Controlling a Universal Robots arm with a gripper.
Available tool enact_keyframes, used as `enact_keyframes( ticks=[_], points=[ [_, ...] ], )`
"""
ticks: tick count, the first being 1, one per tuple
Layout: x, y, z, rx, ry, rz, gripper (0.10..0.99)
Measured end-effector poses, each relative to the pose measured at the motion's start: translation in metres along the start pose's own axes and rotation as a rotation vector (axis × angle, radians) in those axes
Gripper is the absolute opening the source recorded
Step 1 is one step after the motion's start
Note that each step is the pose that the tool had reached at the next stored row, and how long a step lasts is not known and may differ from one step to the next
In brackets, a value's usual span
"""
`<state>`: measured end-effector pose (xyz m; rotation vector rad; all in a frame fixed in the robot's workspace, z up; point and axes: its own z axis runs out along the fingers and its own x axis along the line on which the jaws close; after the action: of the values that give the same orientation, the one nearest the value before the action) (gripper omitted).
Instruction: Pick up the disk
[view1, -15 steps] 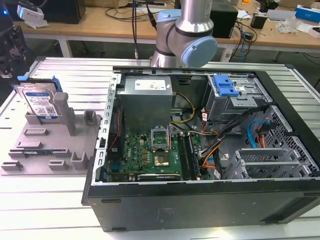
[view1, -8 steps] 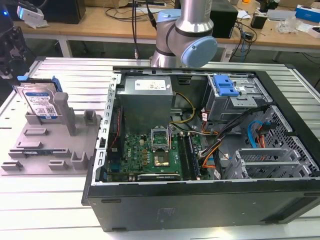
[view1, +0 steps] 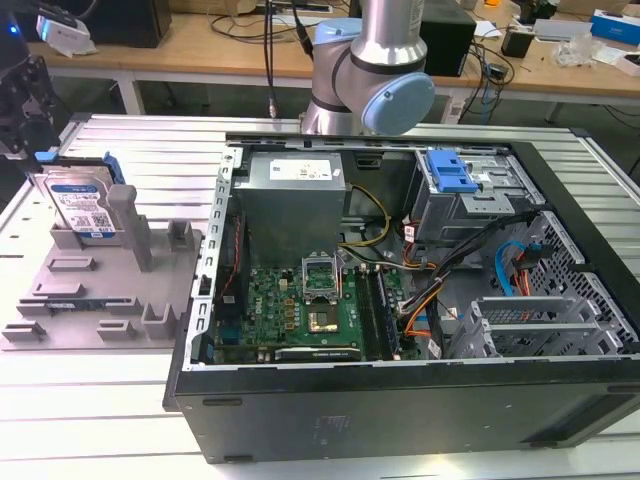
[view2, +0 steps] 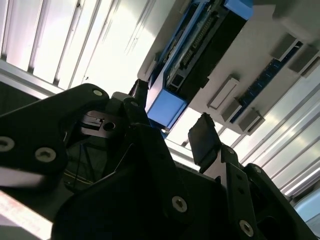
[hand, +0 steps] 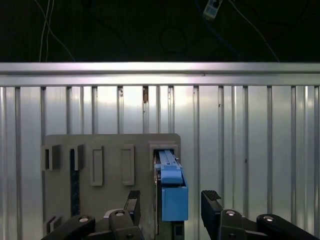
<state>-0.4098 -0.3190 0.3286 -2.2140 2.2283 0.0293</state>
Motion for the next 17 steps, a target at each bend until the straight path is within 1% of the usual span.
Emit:
enact_keyframes(
  ticks=[6, 17],
  points=[
    [0.0001, -0.0001, 0.0070, 0.000, 0.0020, 0.000, 0.604],
    [0.0002, -0.0002, 0.0156, 0.000, 0.0033, 0.000, 0.604]
  ],
)
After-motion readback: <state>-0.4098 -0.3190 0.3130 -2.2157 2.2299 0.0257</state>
